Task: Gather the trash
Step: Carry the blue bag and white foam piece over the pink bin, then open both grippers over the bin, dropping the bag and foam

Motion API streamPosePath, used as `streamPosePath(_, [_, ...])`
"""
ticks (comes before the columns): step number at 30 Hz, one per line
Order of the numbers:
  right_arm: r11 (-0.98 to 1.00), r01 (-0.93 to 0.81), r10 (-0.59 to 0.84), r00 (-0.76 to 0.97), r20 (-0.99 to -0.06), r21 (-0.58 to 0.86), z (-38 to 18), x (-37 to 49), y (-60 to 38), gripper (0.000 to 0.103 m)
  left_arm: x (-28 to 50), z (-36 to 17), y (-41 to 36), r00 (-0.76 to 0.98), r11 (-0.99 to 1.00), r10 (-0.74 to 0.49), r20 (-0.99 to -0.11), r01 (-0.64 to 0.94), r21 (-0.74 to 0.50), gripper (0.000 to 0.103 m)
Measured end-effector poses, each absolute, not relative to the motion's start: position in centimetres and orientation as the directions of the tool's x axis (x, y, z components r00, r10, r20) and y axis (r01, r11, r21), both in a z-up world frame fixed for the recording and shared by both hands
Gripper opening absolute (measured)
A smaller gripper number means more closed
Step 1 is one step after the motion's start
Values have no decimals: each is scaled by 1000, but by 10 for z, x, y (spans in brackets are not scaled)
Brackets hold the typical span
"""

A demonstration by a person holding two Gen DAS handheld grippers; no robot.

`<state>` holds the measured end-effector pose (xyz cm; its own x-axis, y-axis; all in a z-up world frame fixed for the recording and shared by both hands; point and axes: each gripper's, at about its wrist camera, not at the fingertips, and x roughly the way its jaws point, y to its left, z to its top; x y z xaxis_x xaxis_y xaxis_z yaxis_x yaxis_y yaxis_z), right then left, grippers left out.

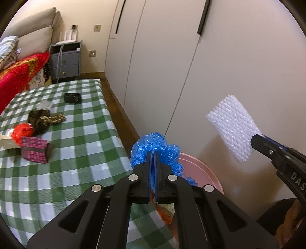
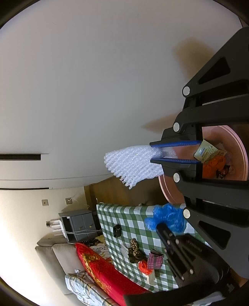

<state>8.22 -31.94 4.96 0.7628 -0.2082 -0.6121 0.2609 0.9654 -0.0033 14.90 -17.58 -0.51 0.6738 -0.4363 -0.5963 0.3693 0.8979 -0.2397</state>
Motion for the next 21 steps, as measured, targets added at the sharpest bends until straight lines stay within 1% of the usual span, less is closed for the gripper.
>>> streamPosePath(8, [962, 271, -204, 748, -631, 11, 43, 96, -325, 11, 156, -22, -193, 629, 884, -459, -628, 391, -256, 2])
streamPosePath(11, [963, 269, -196, 740, -643, 15, 39, 102, -325, 14, 159, -26, -197, 596, 867, -489, -637, 414, -278, 2])
streamPosePath(13, [960, 281, -208, 733, -647, 10, 37, 104, -326, 17, 160, -31, -203, 556, 853, -508, -657, 432, -294, 12])
streamPosePath(14, [957, 290, -211, 729, -651, 15, 36, 105, -328, 19, 160, -34, -205, 549, 853, -506, -665, 434, -290, 28])
streamPosePath(15, [955, 297, -210, 727, -654, 23, 35, 105, -329, 24, 159, -36, -206, 546, 856, -497, -674, 435, -279, 36])
streamPosePath(16, [953, 301, -212, 726, -654, 25, 35, 105, -330, 28, 159, -37, -206, 546, 860, -488, -680, 433, -270, 36])
streamPosePath(17, [952, 305, -214, 726, -653, 27, 35, 105, -330, 30, 158, -37, -205, 544, 861, -486, -684, 432, -269, 36])
streamPosePath(21, [957, 290, -210, 723, -658, 13, 33, 106, -326, 30, 155, -33, -201, 547, 860, -490, -679, 432, -273, 36])
